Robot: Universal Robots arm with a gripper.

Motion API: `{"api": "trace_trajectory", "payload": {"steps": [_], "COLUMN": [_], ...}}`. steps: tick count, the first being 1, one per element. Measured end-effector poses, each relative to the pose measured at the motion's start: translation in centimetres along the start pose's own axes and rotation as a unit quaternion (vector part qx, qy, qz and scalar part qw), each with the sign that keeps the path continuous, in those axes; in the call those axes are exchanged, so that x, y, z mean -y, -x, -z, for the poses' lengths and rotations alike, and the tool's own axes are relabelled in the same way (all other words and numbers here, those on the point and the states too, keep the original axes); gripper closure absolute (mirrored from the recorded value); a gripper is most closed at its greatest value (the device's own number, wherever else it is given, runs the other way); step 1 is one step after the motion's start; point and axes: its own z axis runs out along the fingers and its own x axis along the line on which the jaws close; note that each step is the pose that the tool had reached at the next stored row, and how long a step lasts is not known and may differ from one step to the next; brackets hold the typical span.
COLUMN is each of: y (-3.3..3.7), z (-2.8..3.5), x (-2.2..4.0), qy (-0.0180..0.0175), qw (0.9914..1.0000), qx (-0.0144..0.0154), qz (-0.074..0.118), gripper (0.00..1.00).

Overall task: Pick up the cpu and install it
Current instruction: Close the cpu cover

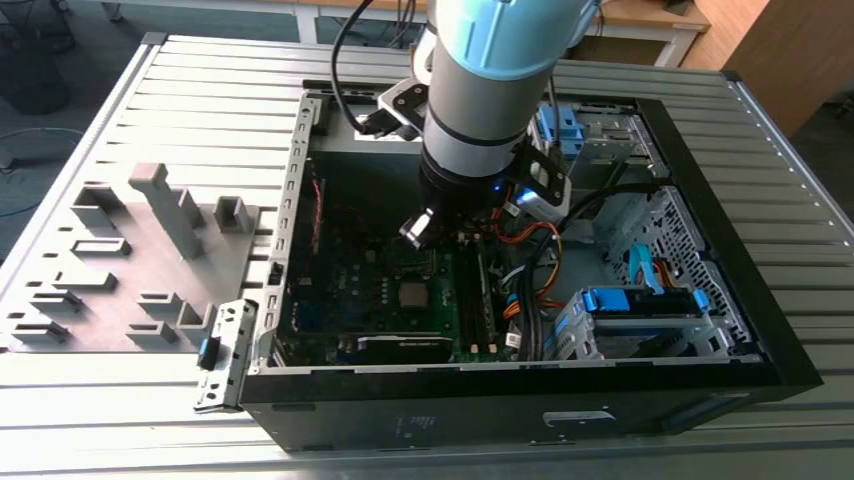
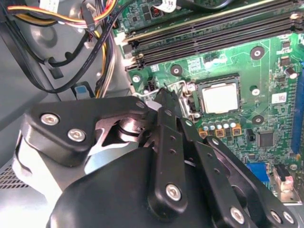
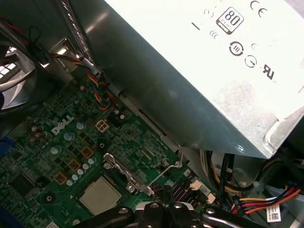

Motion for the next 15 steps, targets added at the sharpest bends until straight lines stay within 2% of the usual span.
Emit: {"api": "trace_trajectory", "payload": {"steps": [6, 15], "y": [-0.02, -0.12], "z": [0.0, 0.02], "x": [-0.02, 0.08], "qy": [0.0002, 0.002], "qw": [1.0, 0.99985], "qx": [-0.0002, -0.0023], "qz": [0.002, 0.017], "gripper": [0.89, 0.89]}}
